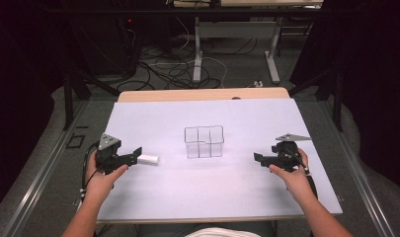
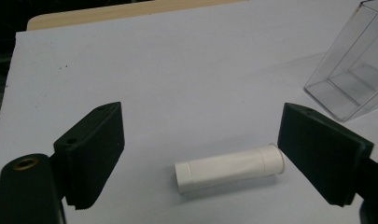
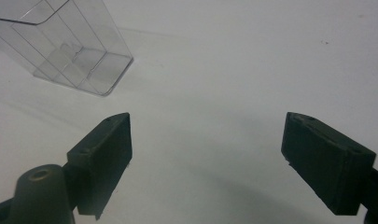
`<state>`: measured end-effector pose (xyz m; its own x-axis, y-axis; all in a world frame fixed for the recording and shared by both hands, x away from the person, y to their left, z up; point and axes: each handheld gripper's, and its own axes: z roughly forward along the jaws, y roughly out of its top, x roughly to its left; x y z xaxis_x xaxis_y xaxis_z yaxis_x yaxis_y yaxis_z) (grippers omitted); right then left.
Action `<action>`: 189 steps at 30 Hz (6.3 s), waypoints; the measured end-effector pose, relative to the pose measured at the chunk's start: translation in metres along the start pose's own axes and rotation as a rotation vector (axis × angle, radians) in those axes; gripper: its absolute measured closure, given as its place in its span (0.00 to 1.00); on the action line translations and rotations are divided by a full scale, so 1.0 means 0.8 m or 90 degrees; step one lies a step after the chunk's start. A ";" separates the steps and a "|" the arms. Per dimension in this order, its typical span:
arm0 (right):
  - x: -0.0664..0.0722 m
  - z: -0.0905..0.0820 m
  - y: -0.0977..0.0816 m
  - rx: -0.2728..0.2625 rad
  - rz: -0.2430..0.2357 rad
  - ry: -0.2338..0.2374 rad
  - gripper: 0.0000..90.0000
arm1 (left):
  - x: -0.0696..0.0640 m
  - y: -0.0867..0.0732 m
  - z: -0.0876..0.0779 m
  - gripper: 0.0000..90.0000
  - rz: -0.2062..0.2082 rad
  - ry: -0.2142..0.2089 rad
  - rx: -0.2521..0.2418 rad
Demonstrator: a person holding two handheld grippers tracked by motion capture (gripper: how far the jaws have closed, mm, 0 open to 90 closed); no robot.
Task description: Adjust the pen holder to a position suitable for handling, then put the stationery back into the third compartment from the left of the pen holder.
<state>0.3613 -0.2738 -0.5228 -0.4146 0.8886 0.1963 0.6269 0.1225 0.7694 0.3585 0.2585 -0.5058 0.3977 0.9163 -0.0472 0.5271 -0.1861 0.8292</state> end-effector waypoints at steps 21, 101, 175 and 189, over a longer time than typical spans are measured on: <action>-0.011 0.000 -0.001 0.001 0.036 -0.001 0.17 | 0.032 0.031 0.011 0.18 0.040 -0.039 0.064; -0.001 0.012 -0.015 0.041 -0.056 -0.016 0.00 | -0.056 0.025 0.088 0.60 0.738 -0.191 0.360; 0.004 0.014 -0.016 0.047 -0.065 -0.002 0.00 | -0.031 0.069 0.044 0.75 0.315 -0.181 0.136; 0.025 0.012 -0.008 0.022 -0.042 0.043 0.00 | -0.040 0.090 0.027 0.75 0.181 -0.218 -0.010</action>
<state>0.3552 -0.2528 -0.5296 -0.4985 0.8466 0.1865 0.6189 0.1969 0.7604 0.4002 0.2081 -0.4567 0.7525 0.6586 0.0038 0.3508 -0.4056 0.8440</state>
